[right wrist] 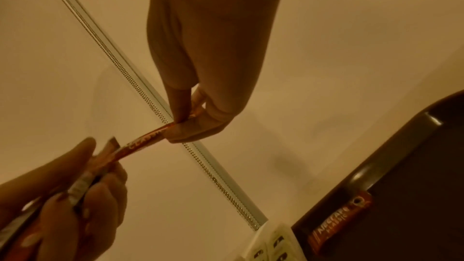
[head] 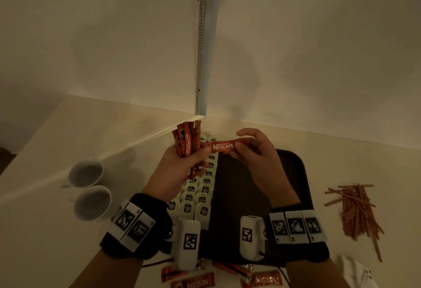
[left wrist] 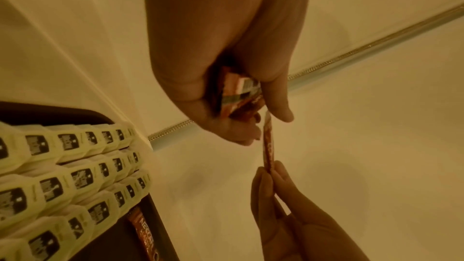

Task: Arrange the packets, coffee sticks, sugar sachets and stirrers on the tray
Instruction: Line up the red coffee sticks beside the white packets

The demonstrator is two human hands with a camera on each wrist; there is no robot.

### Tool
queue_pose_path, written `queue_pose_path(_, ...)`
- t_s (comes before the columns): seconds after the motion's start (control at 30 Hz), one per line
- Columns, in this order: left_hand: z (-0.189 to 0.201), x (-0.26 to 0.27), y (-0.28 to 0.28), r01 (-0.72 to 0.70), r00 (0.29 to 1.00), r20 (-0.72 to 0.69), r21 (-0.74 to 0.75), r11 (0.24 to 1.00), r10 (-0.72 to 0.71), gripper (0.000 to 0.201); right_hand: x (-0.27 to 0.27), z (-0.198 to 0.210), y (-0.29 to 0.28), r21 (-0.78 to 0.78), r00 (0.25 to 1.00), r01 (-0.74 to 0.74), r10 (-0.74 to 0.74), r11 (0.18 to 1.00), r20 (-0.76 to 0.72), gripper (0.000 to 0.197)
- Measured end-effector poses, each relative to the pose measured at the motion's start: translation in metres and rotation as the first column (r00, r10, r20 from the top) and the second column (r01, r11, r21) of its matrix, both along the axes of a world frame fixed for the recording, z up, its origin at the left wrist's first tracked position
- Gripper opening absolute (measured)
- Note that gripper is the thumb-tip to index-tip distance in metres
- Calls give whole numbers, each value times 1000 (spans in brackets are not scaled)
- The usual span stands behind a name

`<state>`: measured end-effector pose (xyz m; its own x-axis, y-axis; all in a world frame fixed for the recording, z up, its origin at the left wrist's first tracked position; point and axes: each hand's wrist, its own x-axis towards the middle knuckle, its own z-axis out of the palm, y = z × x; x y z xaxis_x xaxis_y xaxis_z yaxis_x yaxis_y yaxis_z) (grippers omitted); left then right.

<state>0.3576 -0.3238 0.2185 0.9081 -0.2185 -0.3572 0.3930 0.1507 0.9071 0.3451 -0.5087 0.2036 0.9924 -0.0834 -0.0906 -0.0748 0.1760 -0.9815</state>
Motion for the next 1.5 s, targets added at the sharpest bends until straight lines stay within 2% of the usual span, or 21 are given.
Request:
queue_pose_path(0.07,0,0,-2,-19,996,84,86,996,12,22,-3,-2,2,23,1000,4,-4,1000,12,16)
queue_pose_path(0.13,-1,1,-4,-64,983,180,207,976,26,17,-6,-4,4,50,1000,-27,26,998,10,13)
queue_pose_path(0.2,-1,2,-6,-97,961,278,319,943,4,9,-7,-5,7,37,998,-62,62,997,-2,30)
queue_pose_path(0.27,-1,3,-8,-93,944,328,376,922,-39,8,-7,-4,11,6,996,-89,89,996,-16,32)
queue_pose_path(0.37,3,5,-10,-47,944,320,380,924,-84,9,-7,-4,15,53,992,-120,122,991,-31,23)
queue_pose_path(0.67,10,4,-8,20,938,314,369,929,-146,9,-7,0,13,153,984,-147,161,977,-80,28)
queue_pose_path(0.73,9,3,-9,-11,932,338,385,923,-129,9,-8,2,12,149,982,-149,164,977,-95,27)
queue_pose_path(0.9,4,6,-7,-178,928,372,385,906,24,14,-6,1,2,99,987,-69,82,993,-140,24)
queue_pose_path(1.0,3,7,-6,-199,915,401,384,901,31,12,-6,-4,-2,162,984,-48,74,986,-160,17)
queue_pose_path(1.1,2,7,-5,-205,911,410,368,907,40,16,-8,-8,-4,202,979,-50,88,978,-183,21)
queue_pose_path(1.17,-1,7,-4,-217,909,415,377,901,46,19,-9,-10,-6,111,978,-81,101,990,-181,21)
queue_pose_path(1.23,-4,7,-2,-206,926,372,348,915,67,13,-8,-14,-11,23,983,-83,85,996,-161,19)
queue_pose_path(1.3,-5,7,1,-177,959,262,258,950,108,4,-1,-21,-21,-15,988,-13,10,1000,-153,18)
queue_pose_path(1.37,-7,8,6,-186,980,102,166,968,171,7,9,-34,-38,-105,978,110,-127,988,-165,17)
queue_pose_path(1.43,-8,7,13,-201,978,-37,102,974,206,12,19,-54,-57,-346,953,195,-261,918,-156,15)
queue_pose_path(1.5,-11,5,19,-187,975,-110,81,979,195,13,26,-75,-71,-588,936,173,-318,790,-151,10)
